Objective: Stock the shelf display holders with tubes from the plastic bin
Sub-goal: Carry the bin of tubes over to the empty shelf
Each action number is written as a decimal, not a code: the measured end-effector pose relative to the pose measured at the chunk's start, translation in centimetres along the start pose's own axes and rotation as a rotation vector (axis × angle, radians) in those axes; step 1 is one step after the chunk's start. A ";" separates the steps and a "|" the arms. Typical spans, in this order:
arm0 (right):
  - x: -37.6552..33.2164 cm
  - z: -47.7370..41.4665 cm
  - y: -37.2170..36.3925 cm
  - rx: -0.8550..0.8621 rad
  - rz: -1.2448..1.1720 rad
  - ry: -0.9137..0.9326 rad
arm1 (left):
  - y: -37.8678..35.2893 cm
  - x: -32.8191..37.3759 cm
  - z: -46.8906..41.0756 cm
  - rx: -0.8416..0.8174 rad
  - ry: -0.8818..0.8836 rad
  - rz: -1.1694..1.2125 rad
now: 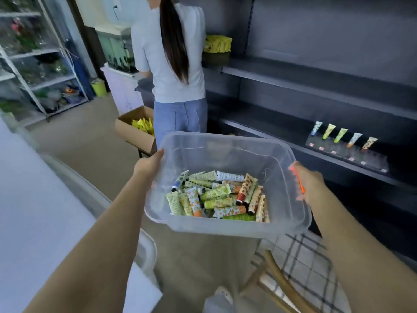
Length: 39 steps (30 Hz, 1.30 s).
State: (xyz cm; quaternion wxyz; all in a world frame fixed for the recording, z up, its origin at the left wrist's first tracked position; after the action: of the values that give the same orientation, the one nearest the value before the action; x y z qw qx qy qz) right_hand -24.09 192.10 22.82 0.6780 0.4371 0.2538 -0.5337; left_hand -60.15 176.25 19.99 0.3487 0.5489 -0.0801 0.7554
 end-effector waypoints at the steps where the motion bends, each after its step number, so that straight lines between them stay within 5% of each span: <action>1: -1.0 -1.5 0.0 0.014 -0.013 0.003 | -1.5 1.0 -1.5 -0.030 -0.001 0.012; 21: -11.4 -22.7 8.7 0.531 -0.226 -0.083 | -35.8 19.7 -20.5 -0.495 -0.069 -0.258; 39: -14.9 -32.6 11.7 0.695 -0.225 -0.100 | -52.1 25.9 -25.7 -0.648 -0.044 -0.263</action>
State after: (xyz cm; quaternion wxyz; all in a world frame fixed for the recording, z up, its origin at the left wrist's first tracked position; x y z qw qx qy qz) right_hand -13.51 228.29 22.71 0.4375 0.5841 0.0704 -0.6800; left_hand -51.97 239.33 19.40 0.5975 0.4315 -0.2520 0.6272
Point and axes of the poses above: each hand's wrist, its own z-axis away from the middle knuckle, its own y-axis out of the back of the hand, x = y × z, the point moved 3 cm from there along -z, towards the middle knuckle, and after that the axes turned 2 degrees about y, right-handed, at the moved point
